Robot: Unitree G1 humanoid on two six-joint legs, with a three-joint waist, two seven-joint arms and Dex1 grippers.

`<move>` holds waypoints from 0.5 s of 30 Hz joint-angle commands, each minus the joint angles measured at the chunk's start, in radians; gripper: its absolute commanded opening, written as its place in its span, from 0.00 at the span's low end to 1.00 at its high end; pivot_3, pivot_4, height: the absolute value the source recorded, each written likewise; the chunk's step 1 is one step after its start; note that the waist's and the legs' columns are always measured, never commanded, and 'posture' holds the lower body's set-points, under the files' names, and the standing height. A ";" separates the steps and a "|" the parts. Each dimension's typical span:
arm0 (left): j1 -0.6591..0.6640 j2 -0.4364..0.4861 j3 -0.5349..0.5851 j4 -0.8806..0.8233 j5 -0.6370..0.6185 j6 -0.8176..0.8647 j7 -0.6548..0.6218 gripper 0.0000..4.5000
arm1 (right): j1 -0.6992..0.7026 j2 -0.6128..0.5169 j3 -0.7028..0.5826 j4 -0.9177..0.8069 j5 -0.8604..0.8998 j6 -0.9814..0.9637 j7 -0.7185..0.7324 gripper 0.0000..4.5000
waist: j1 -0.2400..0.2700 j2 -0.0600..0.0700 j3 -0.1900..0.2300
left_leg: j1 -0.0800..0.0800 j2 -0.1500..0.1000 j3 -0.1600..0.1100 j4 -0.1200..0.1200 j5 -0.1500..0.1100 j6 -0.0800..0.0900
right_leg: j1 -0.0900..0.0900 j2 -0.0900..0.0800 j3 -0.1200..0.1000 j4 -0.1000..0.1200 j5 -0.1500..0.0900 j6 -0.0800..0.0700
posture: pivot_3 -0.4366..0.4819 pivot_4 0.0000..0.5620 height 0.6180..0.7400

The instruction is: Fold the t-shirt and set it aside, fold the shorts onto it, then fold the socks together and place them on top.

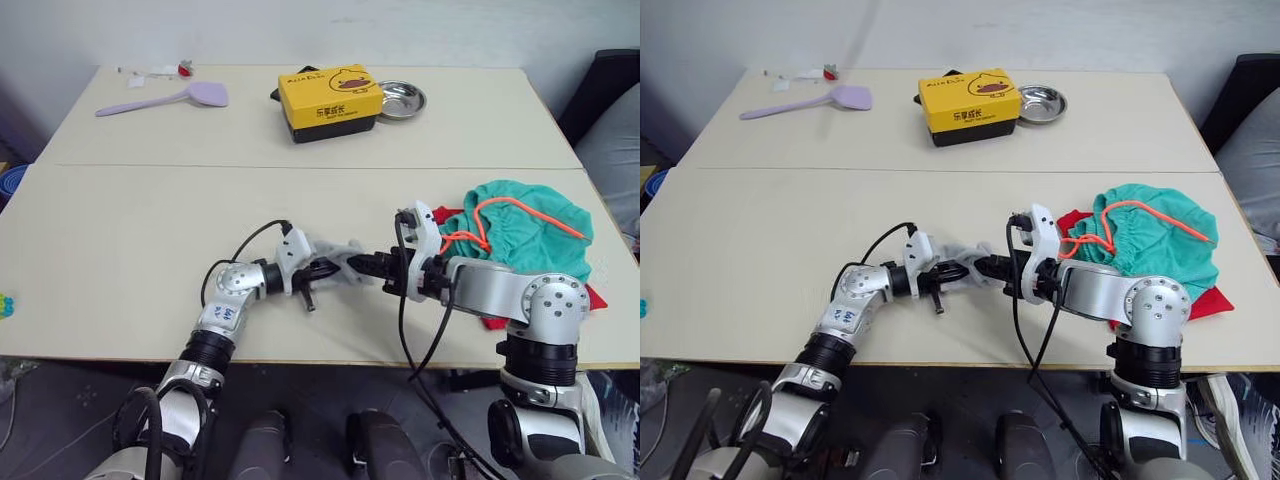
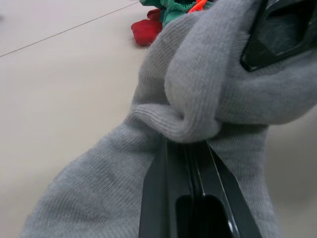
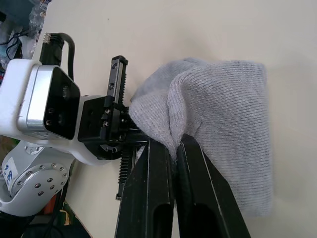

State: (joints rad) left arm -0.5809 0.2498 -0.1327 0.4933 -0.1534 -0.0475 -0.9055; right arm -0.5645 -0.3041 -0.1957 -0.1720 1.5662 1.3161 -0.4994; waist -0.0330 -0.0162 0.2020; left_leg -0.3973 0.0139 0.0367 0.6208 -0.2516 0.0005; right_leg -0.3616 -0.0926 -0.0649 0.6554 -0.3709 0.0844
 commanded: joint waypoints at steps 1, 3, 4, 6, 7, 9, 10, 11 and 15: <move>0.054 0.049 0.035 -0.078 -0.054 0.091 -0.044 0.00 | -0.004 -0.023 0.005 0.011 0.017 -0.051 -0.007 0.01 | 0.000 0.000 0.000 | 0.000 0.000 0.000 0.000 0.000 0.000 | -0.001 0.000 0.000 0.000 0.000 0.000 | 0.48 0.27 1.00; 0.069 0.070 0.049 -0.145 -0.096 0.143 -0.065 0.00 | -0.006 -0.039 0.007 0.020 0.022 -0.062 -0.010 0.01 | 0.002 0.000 0.000 | -0.003 0.000 0.000 0.000 0.001 -0.001 | -0.004 0.000 0.000 0.000 0.000 0.000 | 0.48 0.27 1.00; 0.077 0.083 0.052 -0.169 -0.105 0.161 -0.075 0.00 | -0.006 -0.046 0.009 0.023 0.027 -0.067 -0.011 0.01 | 0.004 0.000 0.000 | -0.006 0.000 0.000 0.000 0.001 -0.001 | -0.006 0.000 0.000 0.001 0.000 0.000 | 0.48 0.27 1.00; 0.085 0.107 0.053 -0.186 -0.097 0.173 -0.074 0.00 | -0.007 -0.058 0.014 0.028 0.036 -0.076 -0.012 0.01 | 0.005 0.000 0.000 | -0.009 0.000 0.000 0.001 0.002 -0.003 | -0.009 0.000 0.001 0.001 0.000 0.000 | 0.48 0.27 1.00; 0.087 0.112 0.056 -0.185 -0.092 0.174 -0.066 0.00 | -0.006 -0.064 0.018 0.029 0.042 -0.079 -0.013 0.01 | 0.006 0.000 0.000 | -0.009 0.000 0.001 0.001 0.002 -0.003 | -0.009 0.000 0.001 0.001 0.000 0.000 | 0.48 0.27 1.00; 0.087 0.115 0.061 -0.160 -0.076 0.165 -0.038 0.00 | -0.008 -0.072 0.024 0.033 0.056 -0.089 -0.021 0.01 | 0.006 0.000 0.000 | -0.010 0.000 0.001 0.002 0.001 -0.002 | -0.009 0.000 0.001 0.001 0.000 0.000 | 0.48 0.27 1.00; 0.087 0.114 0.060 -0.150 -0.071 0.156 -0.031 0.00 | -0.010 -0.076 0.028 0.035 0.064 -0.094 -0.026 0.01 | 0.007 0.000 0.000 | -0.010 0.000 0.001 0.002 0.001 -0.002 | -0.009 0.000 0.001 0.001 0.000 0.000 | 0.48 0.27 1.00; 0.087 0.109 0.061 -0.140 -0.068 0.147 -0.023 0.00 | -0.013 -0.080 0.032 0.037 0.070 -0.099 -0.030 0.01 | 0.007 0.000 0.000 | -0.010 0.000 0.001 0.002 0.001 -0.001 | -0.009 0.000 0.001 0.001 0.000 0.000 | 0.48 0.27 1.00; 0.090 0.086 0.047 -0.103 -0.056 0.123 -0.007 0.00 | -0.035 -0.078 0.053 0.039 0.125 -0.130 -0.068 0.01 | 0.007 0.000 0.000 | -0.010 0.000 0.001 0.002 0.001 -0.001 | -0.009 -0.001 0.001 0.001 0.000 0.000 | 0.48 0.27 1.00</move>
State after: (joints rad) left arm -0.5007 0.3456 -0.0785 0.3609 -0.2279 0.0786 -0.9297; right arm -0.5731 -0.3797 -0.1516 -0.1114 1.6415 1.2093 -0.5568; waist -0.0260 -0.0163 0.2020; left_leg -0.4067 0.0137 0.0376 0.6233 -0.2509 0.0000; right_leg -0.3707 -0.0932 -0.0641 0.6571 -0.3708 0.0843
